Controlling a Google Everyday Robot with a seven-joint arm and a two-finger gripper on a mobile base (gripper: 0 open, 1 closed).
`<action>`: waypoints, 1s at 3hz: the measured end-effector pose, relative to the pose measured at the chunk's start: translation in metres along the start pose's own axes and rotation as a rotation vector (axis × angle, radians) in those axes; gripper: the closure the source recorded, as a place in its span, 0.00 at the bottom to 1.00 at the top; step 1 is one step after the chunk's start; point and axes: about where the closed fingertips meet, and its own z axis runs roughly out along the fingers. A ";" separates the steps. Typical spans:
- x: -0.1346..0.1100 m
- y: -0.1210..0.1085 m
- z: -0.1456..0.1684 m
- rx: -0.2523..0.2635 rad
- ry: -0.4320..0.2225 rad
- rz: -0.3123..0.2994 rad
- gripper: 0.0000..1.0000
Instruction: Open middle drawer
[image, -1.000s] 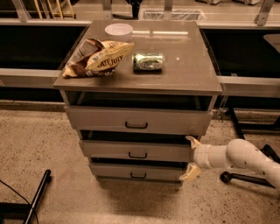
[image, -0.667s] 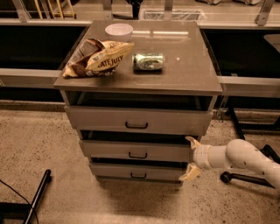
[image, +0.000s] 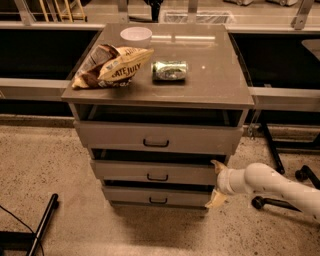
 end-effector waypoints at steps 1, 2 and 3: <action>0.007 -0.012 0.015 0.029 0.074 -0.036 0.07; 0.003 -0.022 0.032 0.018 0.107 -0.073 0.26; 0.001 -0.027 0.042 -0.001 0.073 -0.074 0.49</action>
Offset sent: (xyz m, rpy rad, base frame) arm 0.0536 0.0146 -0.0239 -0.1851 -0.0267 0.0344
